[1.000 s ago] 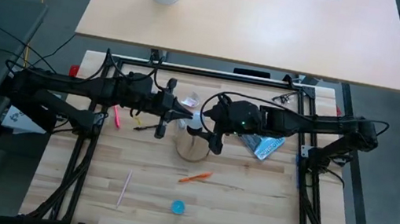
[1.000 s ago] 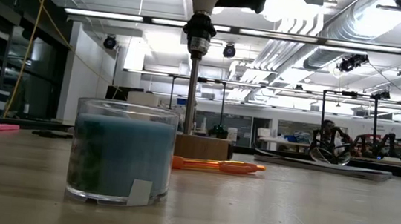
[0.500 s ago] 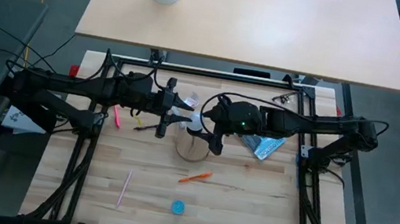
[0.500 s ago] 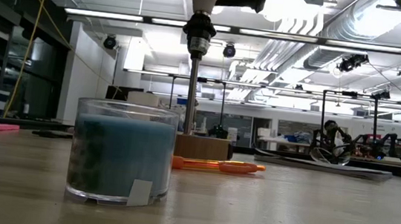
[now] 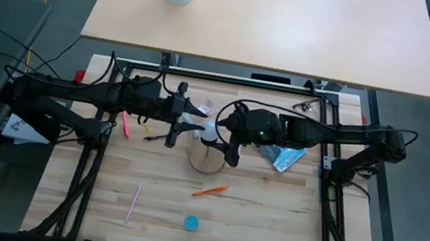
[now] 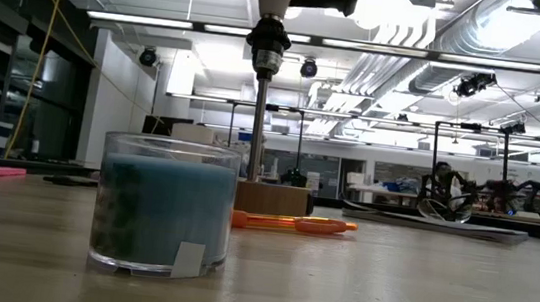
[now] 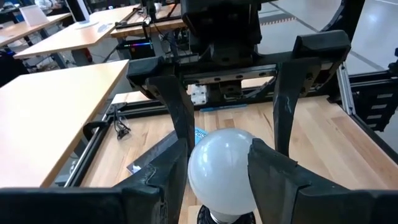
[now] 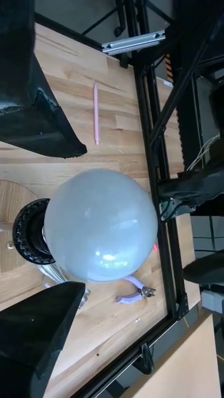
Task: Screw lightbulb
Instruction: Insert the light bulb into the lamp
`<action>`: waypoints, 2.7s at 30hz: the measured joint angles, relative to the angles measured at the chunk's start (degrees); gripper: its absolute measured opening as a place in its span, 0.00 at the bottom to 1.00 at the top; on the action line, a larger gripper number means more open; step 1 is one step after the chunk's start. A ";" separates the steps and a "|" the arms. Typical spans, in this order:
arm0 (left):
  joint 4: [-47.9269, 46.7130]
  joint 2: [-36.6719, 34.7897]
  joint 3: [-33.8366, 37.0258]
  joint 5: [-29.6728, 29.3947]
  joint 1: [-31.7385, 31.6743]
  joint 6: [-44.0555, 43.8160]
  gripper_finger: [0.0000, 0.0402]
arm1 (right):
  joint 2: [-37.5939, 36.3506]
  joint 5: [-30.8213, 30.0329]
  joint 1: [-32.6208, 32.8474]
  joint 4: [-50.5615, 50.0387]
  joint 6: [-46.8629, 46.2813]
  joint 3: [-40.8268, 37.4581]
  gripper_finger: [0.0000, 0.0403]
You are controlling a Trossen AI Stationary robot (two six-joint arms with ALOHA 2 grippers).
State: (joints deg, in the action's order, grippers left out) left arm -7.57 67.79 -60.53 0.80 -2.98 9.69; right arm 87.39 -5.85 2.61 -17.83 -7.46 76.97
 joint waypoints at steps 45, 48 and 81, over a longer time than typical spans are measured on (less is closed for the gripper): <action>-22.76 -11.51 0.06 -8.78 1.32 -11.66 0.01 | -7.28 1.33 -1.28 -17.95 -13.70 0.09 0.82; -21.84 -12.64 2.23 -11.48 5.14 -16.52 0.00 | -6.60 2.09 -0.84 -18.50 -12.97 0.09 0.82; 15.23 5.62 6.05 -29.79 22.29 -11.99 0.00 | -2.00 7.03 -10.99 -3.18 -9.69 0.00 0.00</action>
State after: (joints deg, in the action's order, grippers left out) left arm 7.66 73.41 -54.48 -28.99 19.31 -2.30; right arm 85.40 1.19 -8.38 -21.02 -17.15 76.97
